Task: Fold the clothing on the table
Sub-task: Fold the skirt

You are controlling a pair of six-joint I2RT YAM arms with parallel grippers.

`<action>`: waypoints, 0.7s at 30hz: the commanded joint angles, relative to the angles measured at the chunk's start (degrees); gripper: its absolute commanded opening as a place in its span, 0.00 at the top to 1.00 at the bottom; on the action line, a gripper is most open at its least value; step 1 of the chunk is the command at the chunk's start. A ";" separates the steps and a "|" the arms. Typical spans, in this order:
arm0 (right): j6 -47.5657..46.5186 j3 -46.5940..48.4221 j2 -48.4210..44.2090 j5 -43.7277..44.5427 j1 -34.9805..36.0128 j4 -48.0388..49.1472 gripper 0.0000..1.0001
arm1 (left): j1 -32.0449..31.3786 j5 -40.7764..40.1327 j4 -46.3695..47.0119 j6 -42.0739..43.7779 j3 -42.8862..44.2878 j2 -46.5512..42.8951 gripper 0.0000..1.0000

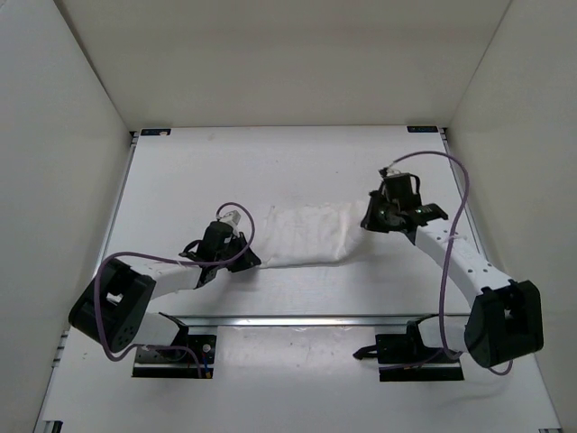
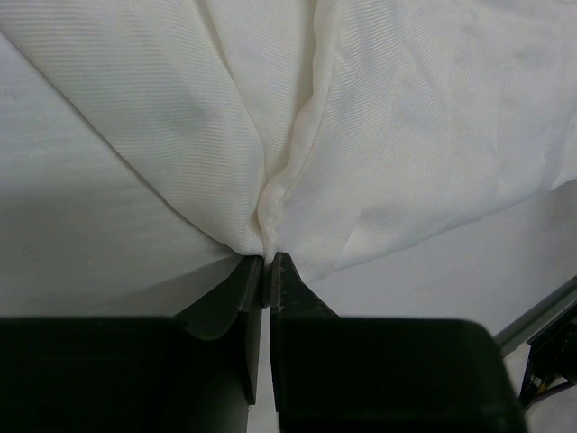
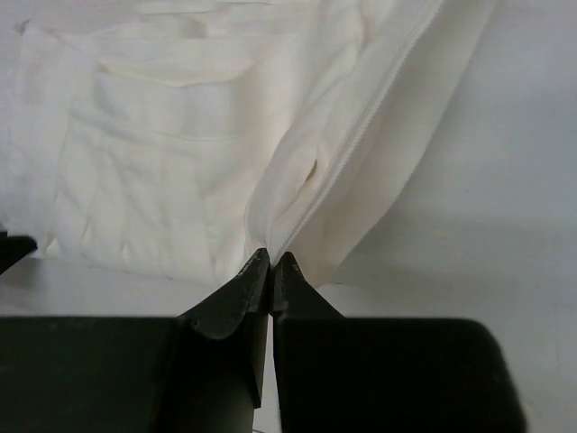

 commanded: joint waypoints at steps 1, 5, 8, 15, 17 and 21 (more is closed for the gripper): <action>-5.64 7.21 3.27 4.91 5.70 -7.73 1.00 | 0.08 -0.62 1.53 0.70 1.40 2.44 1.00; -4.86 15.12 8.20 6.38 12.98 -10.45 1.00 | 0.34 -0.79 2.67 0.09 2.19 2.89 1.00; -3.81 20.66 11.71 7.28 18.08 -11.33 1.00 | 0.17 -0.88 2.24 0.44 3.25 3.24 1.00; -0.90 28.58 18.74 5.35 26.27 -10.46 1.00 | 0.61 -0.44 3.03 0.35 3.60 4.37 1.00; -0.37 29.90 20.69 3.06 27.94 -9.59 1.00 | 0.60 -0.09 3.47 0.17 3.34 4.55 1.00; 0.15 32.28 25.60 0.61 30.93 -7.84 1.00 | 0.87 -0.61 3.64 0.00 3.07 4.03 1.00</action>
